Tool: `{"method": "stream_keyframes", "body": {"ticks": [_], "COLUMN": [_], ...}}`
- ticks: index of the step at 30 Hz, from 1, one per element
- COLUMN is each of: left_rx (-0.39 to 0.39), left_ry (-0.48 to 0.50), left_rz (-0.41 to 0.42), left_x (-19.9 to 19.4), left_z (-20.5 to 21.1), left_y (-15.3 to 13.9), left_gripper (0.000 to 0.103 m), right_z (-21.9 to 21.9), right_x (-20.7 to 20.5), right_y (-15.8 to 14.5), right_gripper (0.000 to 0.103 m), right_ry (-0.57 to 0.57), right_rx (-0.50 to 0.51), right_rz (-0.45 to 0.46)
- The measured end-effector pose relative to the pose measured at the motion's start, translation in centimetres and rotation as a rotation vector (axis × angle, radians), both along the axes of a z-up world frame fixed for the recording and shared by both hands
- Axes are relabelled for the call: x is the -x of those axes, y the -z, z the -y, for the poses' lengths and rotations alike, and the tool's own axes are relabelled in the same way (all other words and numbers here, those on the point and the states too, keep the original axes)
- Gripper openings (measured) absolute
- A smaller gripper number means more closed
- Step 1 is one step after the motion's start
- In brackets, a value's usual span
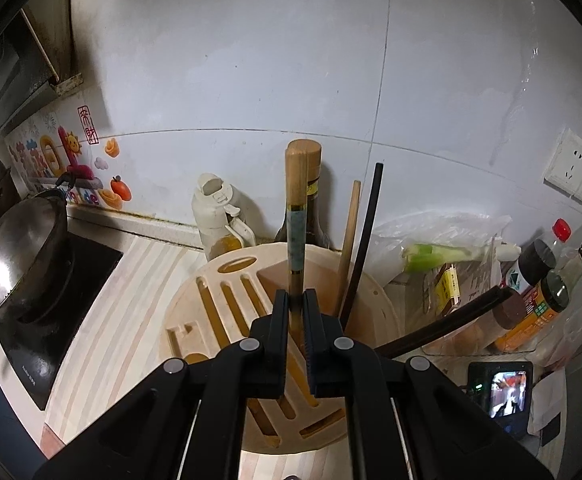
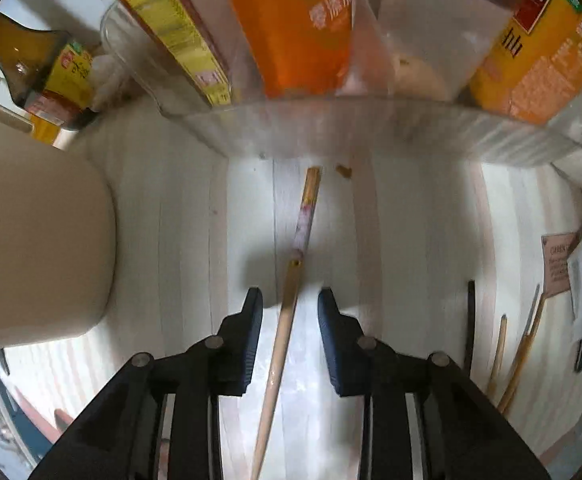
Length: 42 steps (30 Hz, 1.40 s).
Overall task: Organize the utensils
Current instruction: 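Grasp a light chopstick on the mat with the right tool while the left tool holds its chopstick, then lower the right tool's chopstick into the holder and open it while the left tool releases its chopstick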
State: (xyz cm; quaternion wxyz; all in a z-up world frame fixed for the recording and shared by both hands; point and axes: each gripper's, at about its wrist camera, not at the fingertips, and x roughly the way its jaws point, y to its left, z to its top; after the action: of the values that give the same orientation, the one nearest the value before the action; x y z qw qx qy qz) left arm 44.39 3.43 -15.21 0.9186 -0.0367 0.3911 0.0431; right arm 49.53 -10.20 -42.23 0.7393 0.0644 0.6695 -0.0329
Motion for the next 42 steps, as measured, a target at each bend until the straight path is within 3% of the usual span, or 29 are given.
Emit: {"method": "stream_keyframes", "body": {"ticks": [2,8,14,19,26,32,36,37,42], "left_rx": [-0.001,0.004,0.010,0.027,0.039,0.075,0.103,0.112,0.126], "left_ry": [-0.002,-0.005,-0.002,0.003,0.016,0.012,0.007,0.004,-0.009], "left_rz": [-0.005,-0.013,-0.009,-0.014,0.008,0.016,0.016,0.016,0.014], "left_x": [0.0,0.2,0.4,0.3,0.3,0.3,0.1,0.1,-0.4], "left_z": [0.1,0.0,-0.4,-0.5,-0.6,-1.2,-1.9,-2.1,-2.8], "left_y": [0.2,0.4,0.2,0.0,-1.2,-1.8,-2.0,-2.0,-2.2], "left_gripper": [0.005,0.005,0.005,0.005,0.005,0.005,0.005,0.005,0.005], "right_z": [-1.1,0.3,2.4,1.9,1.5,0.7,-0.6,-0.9,-3.5], "right_x": [0.0,0.9,2.9,3.6,5.3,3.8,1.9,1.6,-0.7], "right_y": [0.2,-0.5,-6.5,-13.1,-20.9,-28.2,-31.4,-32.0,-33.4], "right_gripper": [0.009,0.007,0.006,0.006,0.006,0.006,0.006,0.000,0.000], "right_ry": [-0.035,-0.023,0.033,0.010,0.010,0.013,0.012,0.012,-0.019], "right_rx": [0.085,-0.003,-0.138,-0.210,-0.336,-0.406,-0.415,-0.410,-0.395], "right_rz": [0.004,0.077,0.274,0.435,0.582,0.749,0.842,0.865,0.944]}}
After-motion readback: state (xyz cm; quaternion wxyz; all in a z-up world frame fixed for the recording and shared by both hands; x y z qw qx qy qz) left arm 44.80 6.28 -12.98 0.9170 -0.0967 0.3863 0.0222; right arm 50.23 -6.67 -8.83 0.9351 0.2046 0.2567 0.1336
